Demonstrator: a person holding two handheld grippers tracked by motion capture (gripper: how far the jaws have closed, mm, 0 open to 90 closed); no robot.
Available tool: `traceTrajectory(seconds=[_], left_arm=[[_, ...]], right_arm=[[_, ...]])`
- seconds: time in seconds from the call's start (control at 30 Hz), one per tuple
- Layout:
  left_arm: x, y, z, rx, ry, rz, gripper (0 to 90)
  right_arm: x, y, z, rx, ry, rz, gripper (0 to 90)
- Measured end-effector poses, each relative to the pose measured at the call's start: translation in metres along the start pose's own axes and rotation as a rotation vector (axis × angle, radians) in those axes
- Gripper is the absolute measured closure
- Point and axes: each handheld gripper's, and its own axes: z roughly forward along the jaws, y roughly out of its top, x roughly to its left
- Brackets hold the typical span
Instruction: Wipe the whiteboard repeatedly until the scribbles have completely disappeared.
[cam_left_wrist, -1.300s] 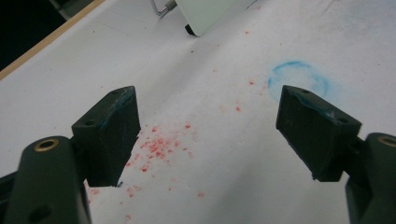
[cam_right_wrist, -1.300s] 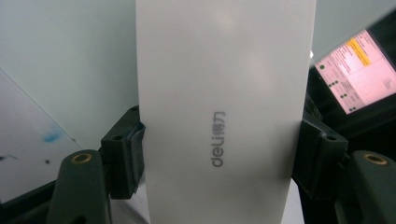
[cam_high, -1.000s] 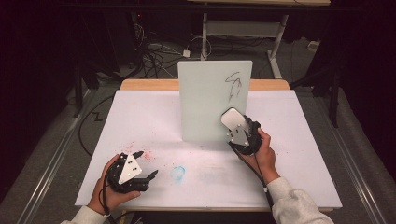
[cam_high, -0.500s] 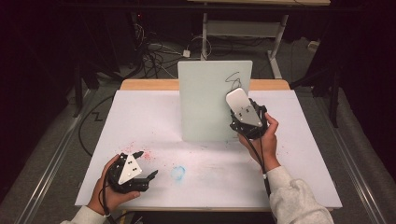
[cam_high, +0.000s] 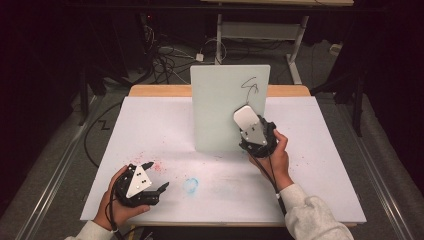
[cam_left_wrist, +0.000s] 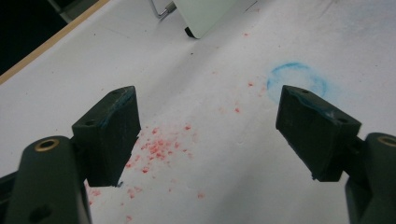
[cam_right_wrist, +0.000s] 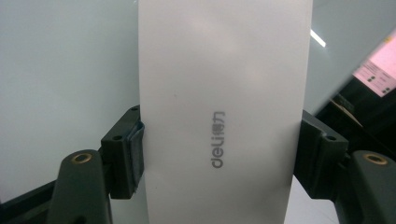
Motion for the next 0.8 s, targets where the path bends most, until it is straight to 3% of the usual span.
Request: traceTrajectory(seconds=[0.07, 0.17, 0.57, 0.8], left_arm=[[0.000, 0.000, 0.000, 0.000, 0.000, -0.002, 21.0], [0.000, 0.000, 0.000, 0.000, 0.000, -0.003, 21.0], [0.001, 0.000, -0.001, -0.007, -0.002, -0.008, 21.0], [0.001, 0.000, -0.002, -0.007, 0.000, -0.006, 21.0]], right_arm=[[0.003, 0.000, 0.000, 0.003, 0.001, -0.005, 30.9], [-0.004, 0.004, 0.001, 0.004, 0.016, 0.009, 31.0], [-0.054, 0.044, -0.001, -0.050, -0.055, 0.122, 31.0], [-0.052, 0.043, -0.001, -0.049, -0.049, 0.126, 30.9]])
